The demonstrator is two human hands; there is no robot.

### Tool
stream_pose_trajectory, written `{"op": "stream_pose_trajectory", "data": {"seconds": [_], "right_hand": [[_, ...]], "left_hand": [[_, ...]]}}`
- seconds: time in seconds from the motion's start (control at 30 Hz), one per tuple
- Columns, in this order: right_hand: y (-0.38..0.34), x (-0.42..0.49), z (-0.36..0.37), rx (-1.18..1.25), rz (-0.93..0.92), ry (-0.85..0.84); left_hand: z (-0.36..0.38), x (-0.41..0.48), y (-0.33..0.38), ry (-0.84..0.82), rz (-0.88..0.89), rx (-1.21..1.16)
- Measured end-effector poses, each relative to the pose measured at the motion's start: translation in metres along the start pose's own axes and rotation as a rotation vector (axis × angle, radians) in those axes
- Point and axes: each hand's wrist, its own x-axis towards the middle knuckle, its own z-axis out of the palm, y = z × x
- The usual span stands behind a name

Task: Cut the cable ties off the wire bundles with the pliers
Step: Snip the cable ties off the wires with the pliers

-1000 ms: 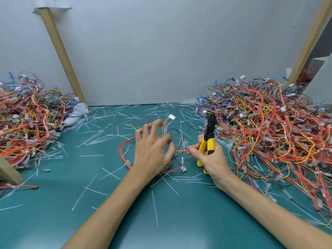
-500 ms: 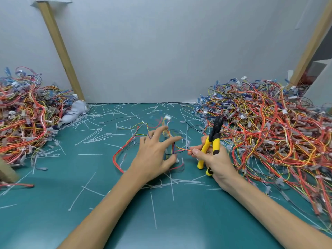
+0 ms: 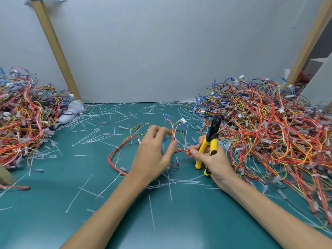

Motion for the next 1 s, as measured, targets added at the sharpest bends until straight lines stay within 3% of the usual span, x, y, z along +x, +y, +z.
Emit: {"op": "stream_pose_trajectory", "data": {"seconds": [0.07, 0.13, 0.33, 0.63, 1.0], "right_hand": [[0.002, 0.000, 0.000, -0.013, -0.021, -0.006], [0.003, -0.001, 0.001, -0.052, -0.038, -0.023], [0.005, -0.003, 0.002, -0.177, -0.063, -0.068], [-0.002, 0.000, -0.009, -0.120, -0.019, -0.067], [-0.012, 0.002, -0.018, -0.366, -0.004, -0.085]], "left_hand": [[0.010, -0.004, 0.001, -0.091, -0.302, -0.125], [0.014, -0.005, -0.004, -0.209, -0.412, -0.162], [0.008, -0.002, -0.011, -0.383, -0.355, -0.440], [0.008, -0.002, -0.023, -0.241, -0.266, -0.416], [0.004, -0.001, -0.027, -0.173, -0.286, -0.391]]}}
